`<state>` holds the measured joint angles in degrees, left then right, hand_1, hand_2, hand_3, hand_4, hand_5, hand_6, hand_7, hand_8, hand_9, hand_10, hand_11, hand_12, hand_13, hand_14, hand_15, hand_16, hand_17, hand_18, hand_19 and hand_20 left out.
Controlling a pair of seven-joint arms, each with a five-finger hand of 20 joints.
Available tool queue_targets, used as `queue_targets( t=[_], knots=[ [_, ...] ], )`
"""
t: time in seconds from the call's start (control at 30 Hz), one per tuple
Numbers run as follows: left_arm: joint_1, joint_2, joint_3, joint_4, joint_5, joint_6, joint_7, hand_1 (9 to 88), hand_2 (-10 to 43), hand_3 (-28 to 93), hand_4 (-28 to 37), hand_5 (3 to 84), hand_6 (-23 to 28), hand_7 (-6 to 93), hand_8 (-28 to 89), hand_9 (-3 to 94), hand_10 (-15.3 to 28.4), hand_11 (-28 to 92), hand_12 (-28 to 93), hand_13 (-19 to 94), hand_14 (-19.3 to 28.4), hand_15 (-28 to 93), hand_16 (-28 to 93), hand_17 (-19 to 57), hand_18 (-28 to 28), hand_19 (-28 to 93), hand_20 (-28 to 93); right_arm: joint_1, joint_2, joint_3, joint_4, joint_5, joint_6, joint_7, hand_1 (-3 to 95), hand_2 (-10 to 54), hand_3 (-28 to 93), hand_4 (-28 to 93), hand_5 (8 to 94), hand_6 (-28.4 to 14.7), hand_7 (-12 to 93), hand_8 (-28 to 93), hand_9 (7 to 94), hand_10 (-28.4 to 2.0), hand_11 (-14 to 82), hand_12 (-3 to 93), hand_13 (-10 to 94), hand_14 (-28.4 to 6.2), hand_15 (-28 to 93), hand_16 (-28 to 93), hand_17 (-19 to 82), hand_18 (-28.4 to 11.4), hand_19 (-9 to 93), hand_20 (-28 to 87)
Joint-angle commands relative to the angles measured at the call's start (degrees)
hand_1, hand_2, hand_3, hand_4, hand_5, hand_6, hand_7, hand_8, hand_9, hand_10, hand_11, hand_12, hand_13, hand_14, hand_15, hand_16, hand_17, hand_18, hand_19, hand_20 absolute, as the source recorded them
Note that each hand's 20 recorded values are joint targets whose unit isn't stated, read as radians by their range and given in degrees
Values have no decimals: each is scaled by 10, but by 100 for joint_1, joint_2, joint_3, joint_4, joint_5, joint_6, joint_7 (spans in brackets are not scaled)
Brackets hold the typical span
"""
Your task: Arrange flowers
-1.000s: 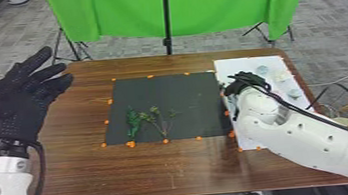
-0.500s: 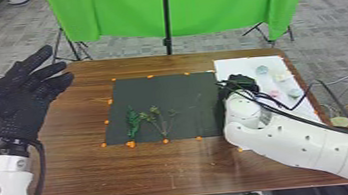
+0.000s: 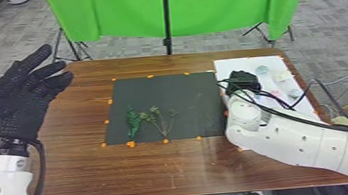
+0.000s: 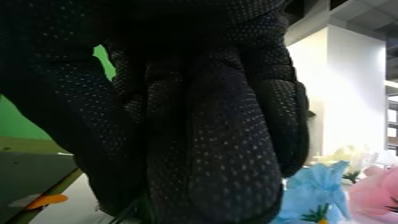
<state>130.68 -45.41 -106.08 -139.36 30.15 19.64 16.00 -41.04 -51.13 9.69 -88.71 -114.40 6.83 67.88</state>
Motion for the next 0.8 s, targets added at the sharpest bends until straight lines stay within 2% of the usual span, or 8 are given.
queue_targets(
  t=[0.03,0.17,0.37,0.43,0.53,0.6,0.8],
  knots=[
    [70,-66,26,17,-3,-24,-28,211,85,781,-266,368,99,140,-89,335,214,316,120,259,284,609,-123,-54,261,626,260,98,219,-36,24,-311,422,-57,547,-95,699,-283,874,-10,206,85,937,-88,279,205,936,-42,446,225,529,-183,932,52],
    [91,-79,24,9,2,-2,-42,211,85,780,-266,368,99,140,-90,334,214,315,120,259,284,608,-122,-53,261,625,260,163,284,70,-102,-335,667,-28,547,-95,712,-283,879,-13,206,97,937,-87,292,201,937,-43,461,221,523,-187,932,84],
    [153,-81,-33,-38,6,58,-74,210,85,781,-266,368,99,140,-90,335,214,315,122,259,284,607,-122,-53,260,625,261,304,250,104,-488,-469,679,-84,547,-95,726,-283,888,-22,204,114,937,-82,325,186,937,-45,494,209,525,-198,932,148],
    [174,-91,-55,-53,46,63,-97,211,86,781,-266,367,98,140,-90,335,214,314,122,259,284,606,-121,-53,261,624,261,269,186,202,-657,-487,571,-128,547,-95,729,-283,890,-24,201,116,937,-82,326,184,937,-45,498,207,525,-200,932,158],
    [232,-92,-91,-87,26,132,-101,211,86,780,-266,367,99,139,-90,334,215,311,121,259,284,606,-121,-54,261,624,261,132,-30,409,-858,-505,405,-173,548,-95,731,-283,892,-25,198,119,937,-81,329,184,937,-45,503,205,525,-201,932,166],
    [296,-97,-128,-106,37,131,-89,211,87,779,-266,367,99,139,-89,335,216,311,121,259,284,605,-121,-54,260,624,261,-30,-213,590,-992,-442,316,-168,548,-95,731,-283,892,-25,197,120,937,-82,334,183,937,-45,505,202,525,-201,932,170],
    [254,-81,-108,-111,49,158,-134,212,87,779,-264,368,100,137,-88,335,217,309,122,259,284,602,-119,-54,260,622,261,-325,-560,650,-1206,-385,-50,-182,549,-95,734,-283,896,-26,194,124,937,-80,346,172,937,-43,519,196,527,-205,932,192]
  ],
)
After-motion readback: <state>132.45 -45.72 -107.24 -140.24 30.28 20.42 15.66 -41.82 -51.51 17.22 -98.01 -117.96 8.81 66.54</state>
